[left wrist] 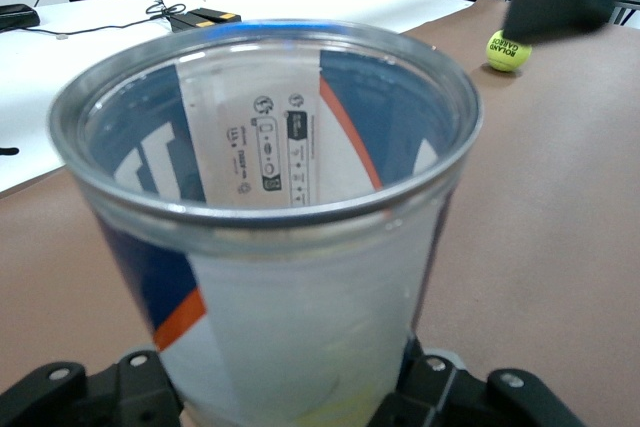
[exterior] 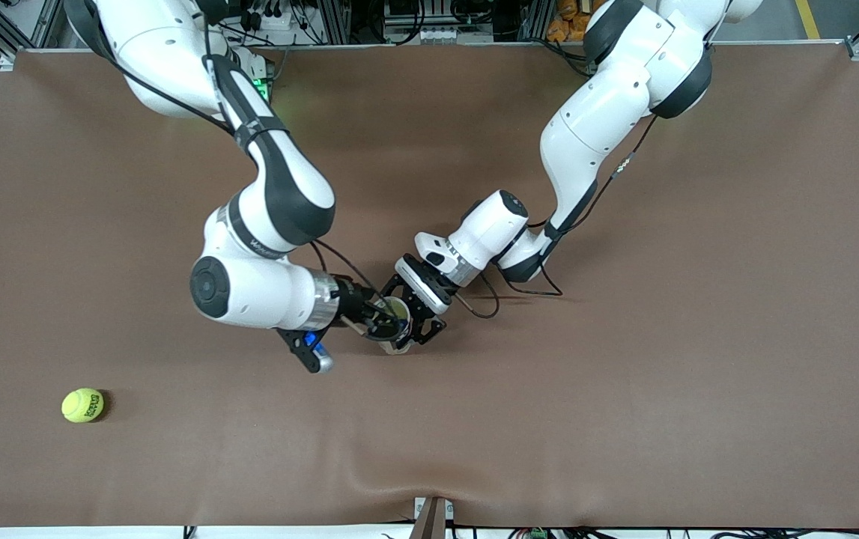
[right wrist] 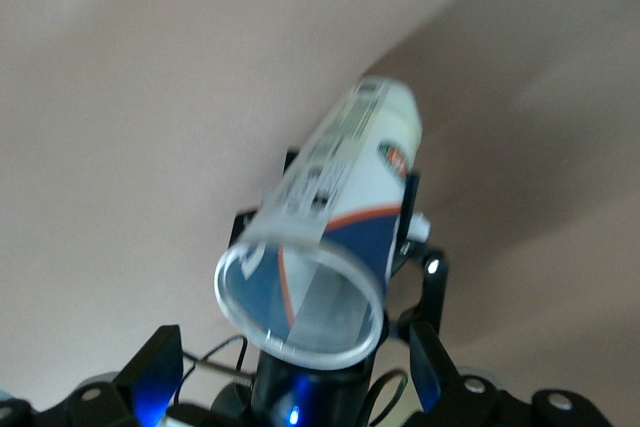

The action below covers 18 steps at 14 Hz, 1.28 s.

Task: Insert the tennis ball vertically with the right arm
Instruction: 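Release the ball into the tube and withdraw the right gripper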

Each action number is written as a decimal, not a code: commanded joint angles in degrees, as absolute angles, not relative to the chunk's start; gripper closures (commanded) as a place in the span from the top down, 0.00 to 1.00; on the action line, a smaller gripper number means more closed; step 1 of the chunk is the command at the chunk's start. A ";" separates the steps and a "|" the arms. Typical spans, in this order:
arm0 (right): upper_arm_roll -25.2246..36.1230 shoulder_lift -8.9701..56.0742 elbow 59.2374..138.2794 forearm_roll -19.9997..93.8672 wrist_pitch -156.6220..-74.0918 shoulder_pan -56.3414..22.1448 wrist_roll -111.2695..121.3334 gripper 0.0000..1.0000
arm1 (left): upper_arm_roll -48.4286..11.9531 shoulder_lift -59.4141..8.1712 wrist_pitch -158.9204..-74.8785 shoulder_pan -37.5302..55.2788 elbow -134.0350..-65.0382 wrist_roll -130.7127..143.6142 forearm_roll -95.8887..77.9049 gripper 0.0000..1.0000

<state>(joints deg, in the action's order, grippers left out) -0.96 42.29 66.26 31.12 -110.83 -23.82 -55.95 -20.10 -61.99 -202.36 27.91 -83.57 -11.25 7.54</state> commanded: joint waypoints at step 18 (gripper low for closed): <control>-1.49 54.13 67.41 -12.04 -134.01 13.36 26.10 1.00 | -19.86 -60.64 -202.41 27.95 -85.34 -11.34 8.70 0.76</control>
